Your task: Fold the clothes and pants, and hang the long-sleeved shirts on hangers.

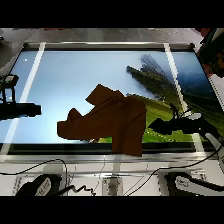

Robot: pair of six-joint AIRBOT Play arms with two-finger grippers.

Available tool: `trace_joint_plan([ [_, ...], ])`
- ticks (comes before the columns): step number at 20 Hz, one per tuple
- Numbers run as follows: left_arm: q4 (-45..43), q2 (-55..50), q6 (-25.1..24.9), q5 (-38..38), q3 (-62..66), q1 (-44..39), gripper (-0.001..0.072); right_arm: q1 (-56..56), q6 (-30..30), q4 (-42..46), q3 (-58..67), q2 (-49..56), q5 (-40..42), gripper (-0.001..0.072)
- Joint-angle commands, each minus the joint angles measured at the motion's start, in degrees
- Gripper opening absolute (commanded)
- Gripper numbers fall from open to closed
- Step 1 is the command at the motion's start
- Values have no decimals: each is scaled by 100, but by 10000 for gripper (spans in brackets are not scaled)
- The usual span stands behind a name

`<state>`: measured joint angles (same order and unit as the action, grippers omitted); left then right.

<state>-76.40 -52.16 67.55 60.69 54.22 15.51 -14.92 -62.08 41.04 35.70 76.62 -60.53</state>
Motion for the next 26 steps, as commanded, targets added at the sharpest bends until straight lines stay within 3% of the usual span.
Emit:
trace_joint_plan([
  [1,17,-42,103,0,-4,7,548,-2,101,-610,-122,573,216,450],
  [7,15,-44,175,-4,-4,9,540,269,291,-1058,-125,857,581,448],
  [10,-11,-50,304,-7,-4,33,540,774,516,-1054,-37,850,925,219],
  [12,-133,-55,597,-7,-4,107,540,872,761,-1040,197,828,826,11],
  [15,-149,-131,835,66,-4,433,539,848,778,-656,680,544,459,14],
  [20,-153,-505,802,623,-7,866,539,848,507,1014,1279,-813,317,14],
  [24,380,-1255,74,1051,-181,789,538,855,402,1309,1316,-1606,286,15],
  [26,815,-1759,33,1056,-306,778,538,852,389,1252,1316,-1661,256,15],
])
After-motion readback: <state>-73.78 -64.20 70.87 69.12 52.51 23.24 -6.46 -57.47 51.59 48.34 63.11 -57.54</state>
